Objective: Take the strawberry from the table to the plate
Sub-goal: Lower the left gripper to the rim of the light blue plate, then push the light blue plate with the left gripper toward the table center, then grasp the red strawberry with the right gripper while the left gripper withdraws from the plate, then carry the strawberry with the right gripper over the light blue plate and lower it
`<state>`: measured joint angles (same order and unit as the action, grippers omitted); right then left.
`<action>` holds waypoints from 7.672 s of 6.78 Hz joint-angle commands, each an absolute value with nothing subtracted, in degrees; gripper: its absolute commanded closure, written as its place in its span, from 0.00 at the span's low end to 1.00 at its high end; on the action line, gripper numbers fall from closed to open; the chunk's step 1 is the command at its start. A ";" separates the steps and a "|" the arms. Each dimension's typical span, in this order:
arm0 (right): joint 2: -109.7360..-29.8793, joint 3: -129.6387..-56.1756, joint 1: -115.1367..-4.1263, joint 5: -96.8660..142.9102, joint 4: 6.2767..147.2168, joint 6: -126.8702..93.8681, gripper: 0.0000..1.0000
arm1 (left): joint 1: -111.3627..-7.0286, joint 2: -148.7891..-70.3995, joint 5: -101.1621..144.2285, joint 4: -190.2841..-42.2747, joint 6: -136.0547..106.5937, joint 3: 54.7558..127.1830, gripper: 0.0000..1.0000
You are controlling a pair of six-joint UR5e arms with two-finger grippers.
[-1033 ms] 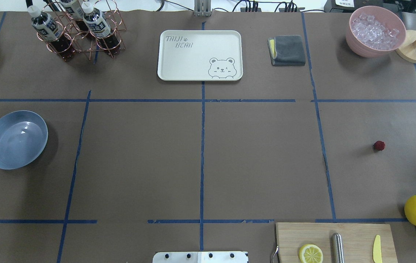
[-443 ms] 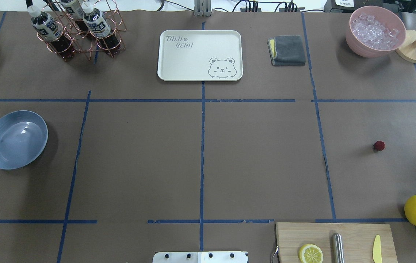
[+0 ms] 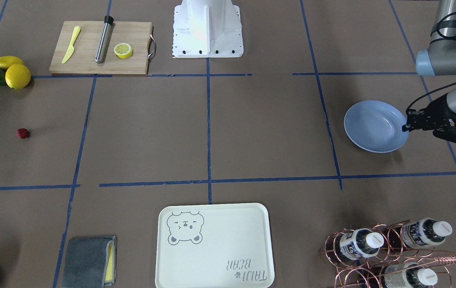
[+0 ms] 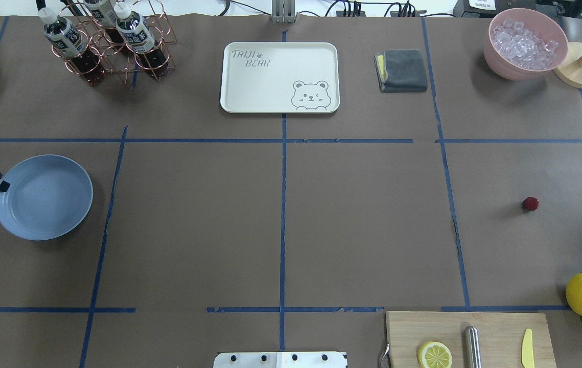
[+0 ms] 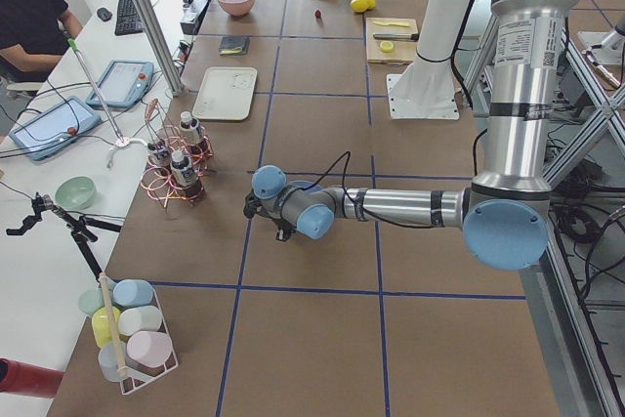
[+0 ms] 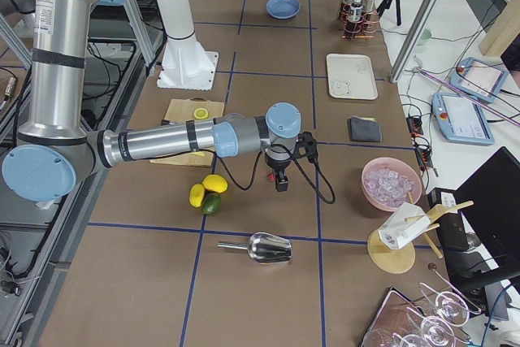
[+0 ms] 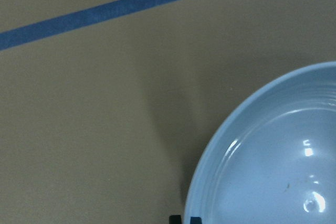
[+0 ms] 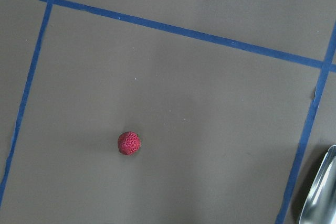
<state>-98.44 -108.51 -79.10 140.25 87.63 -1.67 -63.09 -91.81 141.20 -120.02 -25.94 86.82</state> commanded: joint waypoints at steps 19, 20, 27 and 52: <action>-98.44 -108.19 -77.96 140.36 87.63 -2.81 0.00 | -30.24 -121.38 122.18 -130.52 -81.65 84.55 0.38; -98.35 -108.28 -76.91 140.27 87.54 -3.25 0.00 | -30.32 -121.38 122.17 -130.78 -81.65 85.07 0.27; -94.95 -97.32 -55.39 125.51 60.59 -41.76 0.00 | -33.57 -118.74 122.26 -130.25 -81.91 90.35 0.17; -48.07 -90.97 -23.29 102.39 83.15 -88.15 1.00 | -51.86 -101.16 121.90 -130.08 -49.39 95.45 0.14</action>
